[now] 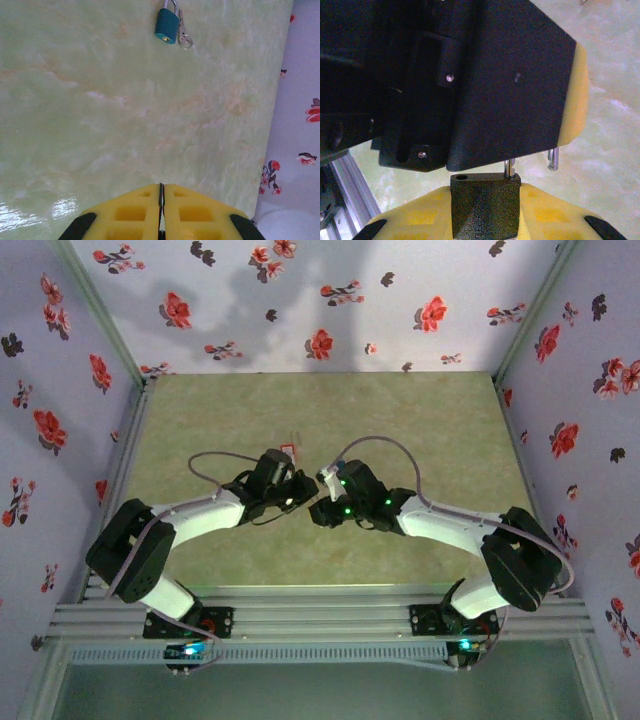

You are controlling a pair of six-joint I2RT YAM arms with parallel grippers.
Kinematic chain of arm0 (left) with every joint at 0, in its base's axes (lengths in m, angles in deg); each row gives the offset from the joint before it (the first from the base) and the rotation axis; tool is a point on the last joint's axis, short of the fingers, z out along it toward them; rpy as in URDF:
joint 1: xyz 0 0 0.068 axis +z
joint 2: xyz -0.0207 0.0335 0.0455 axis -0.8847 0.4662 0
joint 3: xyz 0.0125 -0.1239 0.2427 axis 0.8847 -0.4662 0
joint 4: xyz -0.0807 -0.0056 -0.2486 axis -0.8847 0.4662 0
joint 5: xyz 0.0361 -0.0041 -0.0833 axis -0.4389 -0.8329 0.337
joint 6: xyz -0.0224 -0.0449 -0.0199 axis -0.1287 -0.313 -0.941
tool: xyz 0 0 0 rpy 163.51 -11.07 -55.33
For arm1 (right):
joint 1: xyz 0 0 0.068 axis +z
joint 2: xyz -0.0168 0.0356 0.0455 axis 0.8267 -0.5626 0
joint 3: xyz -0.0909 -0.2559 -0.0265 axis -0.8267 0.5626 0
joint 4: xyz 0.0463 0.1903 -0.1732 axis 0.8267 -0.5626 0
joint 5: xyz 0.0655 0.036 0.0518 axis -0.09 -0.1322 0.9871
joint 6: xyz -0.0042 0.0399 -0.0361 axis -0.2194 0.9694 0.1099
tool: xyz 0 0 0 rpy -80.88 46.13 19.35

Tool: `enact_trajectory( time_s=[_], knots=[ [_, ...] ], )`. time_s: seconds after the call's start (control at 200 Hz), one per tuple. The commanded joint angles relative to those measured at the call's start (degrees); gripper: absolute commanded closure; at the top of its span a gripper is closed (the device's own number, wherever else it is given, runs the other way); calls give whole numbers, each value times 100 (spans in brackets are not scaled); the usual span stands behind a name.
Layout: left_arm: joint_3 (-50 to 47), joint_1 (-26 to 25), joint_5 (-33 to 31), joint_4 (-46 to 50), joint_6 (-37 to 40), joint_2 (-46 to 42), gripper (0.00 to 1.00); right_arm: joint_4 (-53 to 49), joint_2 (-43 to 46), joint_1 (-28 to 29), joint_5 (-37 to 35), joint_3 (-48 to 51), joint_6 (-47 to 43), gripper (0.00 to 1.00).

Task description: Lock with the key

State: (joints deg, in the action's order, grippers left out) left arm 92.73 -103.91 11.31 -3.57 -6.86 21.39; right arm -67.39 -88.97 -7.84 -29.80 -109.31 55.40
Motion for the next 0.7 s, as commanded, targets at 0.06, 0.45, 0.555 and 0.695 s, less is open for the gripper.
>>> enact_trajectory(
  time_s=[0.06,0.45,0.555,0.695],
  knots=[
    [-209,-45,133,-319,-92,-8,100,156,184,-61,32,82,52,82],
    [-445,38,123,-688,-353,-44,100,159,182,-67,33,100,50,74],
    [-453,57,122,-680,-362,-67,100,148,175,-71,43,90,46,70],
    [-452,82,124,-646,-362,-82,100,137,169,-71,44,85,37,66]
  ],
)
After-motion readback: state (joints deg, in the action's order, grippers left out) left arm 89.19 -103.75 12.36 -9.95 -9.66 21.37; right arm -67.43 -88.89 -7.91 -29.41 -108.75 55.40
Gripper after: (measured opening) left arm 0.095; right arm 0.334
